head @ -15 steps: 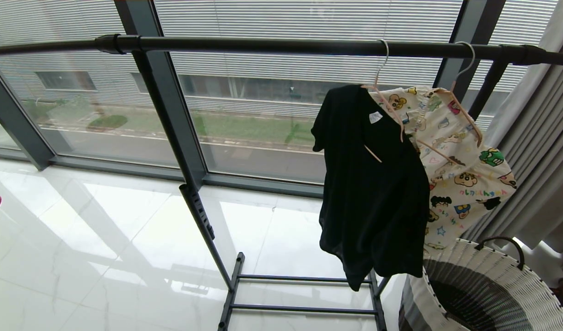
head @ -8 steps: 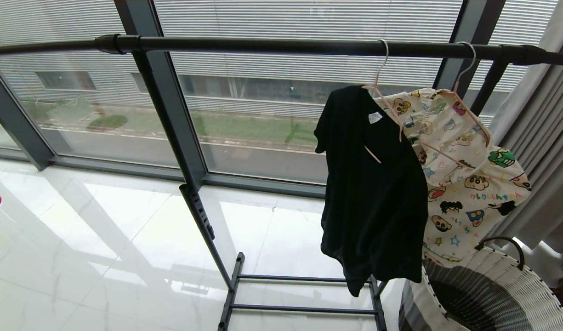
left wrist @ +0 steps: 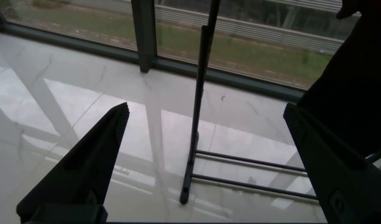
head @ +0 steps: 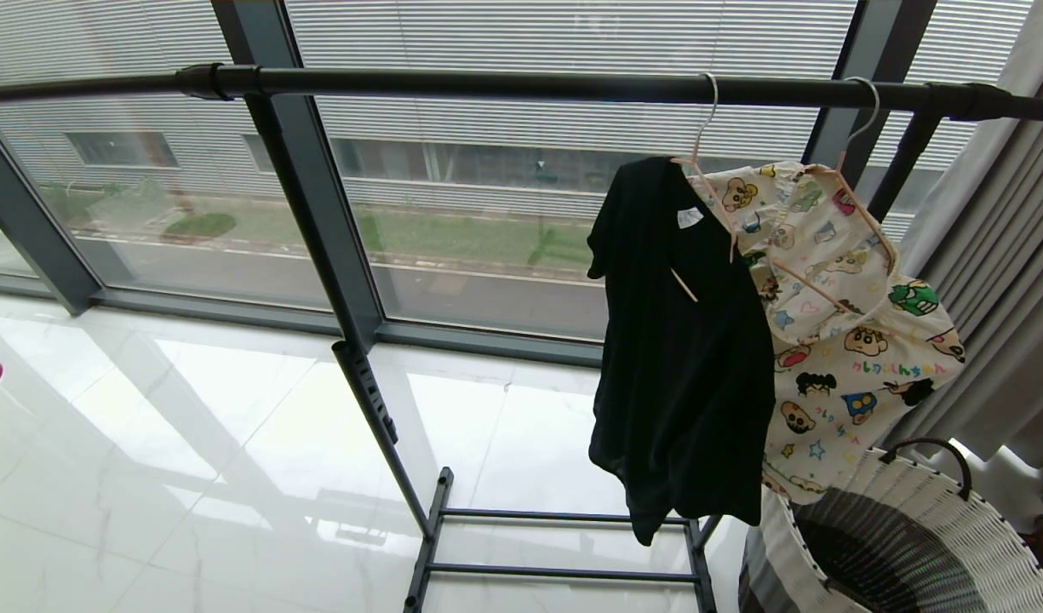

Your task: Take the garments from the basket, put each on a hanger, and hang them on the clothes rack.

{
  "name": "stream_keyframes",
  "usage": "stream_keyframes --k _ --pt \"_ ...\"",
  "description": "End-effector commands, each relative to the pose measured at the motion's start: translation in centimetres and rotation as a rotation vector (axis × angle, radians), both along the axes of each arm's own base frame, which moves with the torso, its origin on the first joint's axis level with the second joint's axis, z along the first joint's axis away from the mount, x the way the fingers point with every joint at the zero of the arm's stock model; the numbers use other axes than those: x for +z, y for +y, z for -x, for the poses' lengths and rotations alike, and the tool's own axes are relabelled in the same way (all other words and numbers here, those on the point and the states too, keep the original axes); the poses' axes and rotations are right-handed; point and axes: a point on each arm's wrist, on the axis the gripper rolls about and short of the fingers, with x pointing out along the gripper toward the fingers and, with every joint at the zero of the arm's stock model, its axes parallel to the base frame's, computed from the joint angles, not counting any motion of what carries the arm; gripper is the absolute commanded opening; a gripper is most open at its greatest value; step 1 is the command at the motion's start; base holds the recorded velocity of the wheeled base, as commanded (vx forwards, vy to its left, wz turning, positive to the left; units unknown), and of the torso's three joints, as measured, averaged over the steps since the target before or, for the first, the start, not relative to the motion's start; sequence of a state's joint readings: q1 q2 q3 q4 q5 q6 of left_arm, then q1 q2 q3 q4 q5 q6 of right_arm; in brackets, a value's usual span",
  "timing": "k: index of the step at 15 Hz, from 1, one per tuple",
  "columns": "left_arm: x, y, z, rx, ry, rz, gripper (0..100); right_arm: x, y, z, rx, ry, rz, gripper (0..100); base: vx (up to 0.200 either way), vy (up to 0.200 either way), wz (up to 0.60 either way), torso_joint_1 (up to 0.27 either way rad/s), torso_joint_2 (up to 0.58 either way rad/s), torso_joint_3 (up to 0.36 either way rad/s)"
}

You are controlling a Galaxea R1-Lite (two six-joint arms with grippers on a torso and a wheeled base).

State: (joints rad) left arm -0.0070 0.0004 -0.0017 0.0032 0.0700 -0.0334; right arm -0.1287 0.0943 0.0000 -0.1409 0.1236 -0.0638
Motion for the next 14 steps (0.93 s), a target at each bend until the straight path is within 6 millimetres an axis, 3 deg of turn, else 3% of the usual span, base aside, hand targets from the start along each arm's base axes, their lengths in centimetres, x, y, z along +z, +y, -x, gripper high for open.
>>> stream_keyframes --k 1,14 --pt "0.00 0.00 0.00 0.001 0.000 0.000 100 0.01 0.00 -0.02 -0.001 0.002 0.002 100 0.000 0.000 0.00 0.000 0.00 0.000" --pt "0.00 0.00 0.00 0.000 0.000 0.000 100 -0.01 0.02 -0.02 0.011 0.004 0.001 100 0.000 0.000 0.00 0.000 0.00 0.000"
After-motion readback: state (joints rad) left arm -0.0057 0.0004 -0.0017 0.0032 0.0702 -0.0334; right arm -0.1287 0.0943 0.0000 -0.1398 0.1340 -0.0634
